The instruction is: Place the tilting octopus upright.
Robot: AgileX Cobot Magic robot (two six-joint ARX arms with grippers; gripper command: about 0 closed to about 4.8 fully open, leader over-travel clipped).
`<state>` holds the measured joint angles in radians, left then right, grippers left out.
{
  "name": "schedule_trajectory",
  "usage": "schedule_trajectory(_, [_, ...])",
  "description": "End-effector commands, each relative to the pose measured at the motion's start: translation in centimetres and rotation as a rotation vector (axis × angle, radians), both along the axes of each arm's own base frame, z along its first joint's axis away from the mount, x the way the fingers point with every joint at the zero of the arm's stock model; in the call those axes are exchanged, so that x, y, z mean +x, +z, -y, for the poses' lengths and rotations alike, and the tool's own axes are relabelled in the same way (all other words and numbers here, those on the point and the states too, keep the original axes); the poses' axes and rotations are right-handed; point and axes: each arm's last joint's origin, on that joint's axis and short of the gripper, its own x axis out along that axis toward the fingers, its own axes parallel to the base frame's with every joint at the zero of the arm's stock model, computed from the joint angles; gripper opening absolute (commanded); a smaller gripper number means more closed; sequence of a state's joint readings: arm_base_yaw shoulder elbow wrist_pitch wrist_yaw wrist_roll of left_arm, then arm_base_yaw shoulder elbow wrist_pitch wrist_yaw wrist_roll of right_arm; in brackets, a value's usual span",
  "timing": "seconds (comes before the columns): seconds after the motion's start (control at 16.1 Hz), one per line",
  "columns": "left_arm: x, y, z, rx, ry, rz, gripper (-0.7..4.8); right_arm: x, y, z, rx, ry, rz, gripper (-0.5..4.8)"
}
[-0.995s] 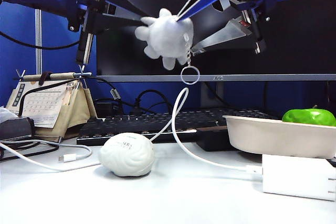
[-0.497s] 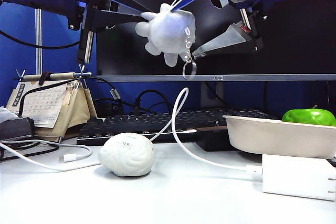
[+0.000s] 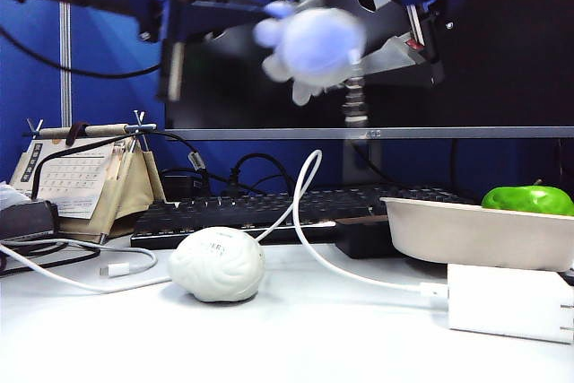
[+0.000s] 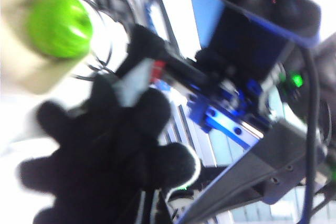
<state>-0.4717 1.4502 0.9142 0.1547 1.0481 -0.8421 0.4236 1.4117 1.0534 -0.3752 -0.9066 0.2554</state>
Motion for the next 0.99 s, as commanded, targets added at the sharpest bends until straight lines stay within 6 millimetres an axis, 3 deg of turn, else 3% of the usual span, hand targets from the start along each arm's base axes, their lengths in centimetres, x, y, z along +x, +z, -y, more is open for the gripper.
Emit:
schedule_trajectory(0.06, [0.11, 0.69, 0.37, -0.022, 0.031, 0.072, -0.06, -0.04, 0.29, -0.08, 0.021, 0.015, -0.003, 4.23])
schedule_trajectory(0.56, [0.34, 0.57, 0.15, -0.004, 0.081, 0.072, -0.06, -0.06, 0.2, -0.04, 0.009, 0.001, -0.016, 4.17])
schedule_trajectory(0.75, [0.4, 0.53, 0.14, 0.003, 0.1, 0.073, -0.06, 0.0, 0.03, 0.05, -0.03, -0.04, -0.012, 3.77])
schedule_trajectory(0.99, [0.45, 0.24, 0.09, 0.032, 0.141, 0.053, -0.06, 0.06, 0.06, 0.04, -0.035, -0.05, -0.002, 3.77])
